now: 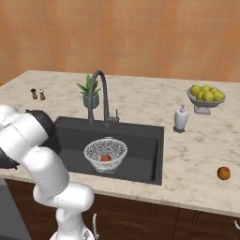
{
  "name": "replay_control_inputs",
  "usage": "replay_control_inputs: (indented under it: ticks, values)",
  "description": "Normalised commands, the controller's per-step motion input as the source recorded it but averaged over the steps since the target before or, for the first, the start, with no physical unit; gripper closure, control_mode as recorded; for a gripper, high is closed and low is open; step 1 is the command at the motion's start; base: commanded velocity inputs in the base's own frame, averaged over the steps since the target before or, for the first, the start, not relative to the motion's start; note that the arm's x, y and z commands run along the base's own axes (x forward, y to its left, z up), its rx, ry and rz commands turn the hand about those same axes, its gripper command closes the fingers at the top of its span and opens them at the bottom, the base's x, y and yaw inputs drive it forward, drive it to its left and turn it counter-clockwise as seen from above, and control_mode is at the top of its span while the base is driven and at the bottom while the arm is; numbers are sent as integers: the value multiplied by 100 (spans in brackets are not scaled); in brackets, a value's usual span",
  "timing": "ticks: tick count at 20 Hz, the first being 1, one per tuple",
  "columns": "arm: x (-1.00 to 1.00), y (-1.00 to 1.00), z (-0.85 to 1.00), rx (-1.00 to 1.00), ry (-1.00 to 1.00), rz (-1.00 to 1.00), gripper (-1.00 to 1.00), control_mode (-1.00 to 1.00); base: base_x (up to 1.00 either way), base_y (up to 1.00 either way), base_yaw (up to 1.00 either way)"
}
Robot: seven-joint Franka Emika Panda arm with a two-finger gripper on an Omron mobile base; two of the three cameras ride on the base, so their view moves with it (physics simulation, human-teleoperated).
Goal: Put the colander in the sink, put the orange, banana, peach in the colander, and turn on the sink faucet and pour water over the colander.
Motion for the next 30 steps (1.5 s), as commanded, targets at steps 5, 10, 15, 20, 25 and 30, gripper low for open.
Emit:
replay_control_inputs:
  ticks: [5,10,15,20,25,30]
  values:
    - [42,32,-17,0,-1,0,-100,-100,0,0,0]
    - [43,27,-25,0,0,0,-100,-100,0,0,0]
    - [30,36,-37,0,0,0,-100,-100,0,0,0]
    - [25,12,-42,0,0,0,-100,-100,0,0,0]
    - [0,-5,-47,0,0,0,100,-100,0,0,0]
    - [-1,-25,-43,0,-1,0,100,-100,0,0,0]
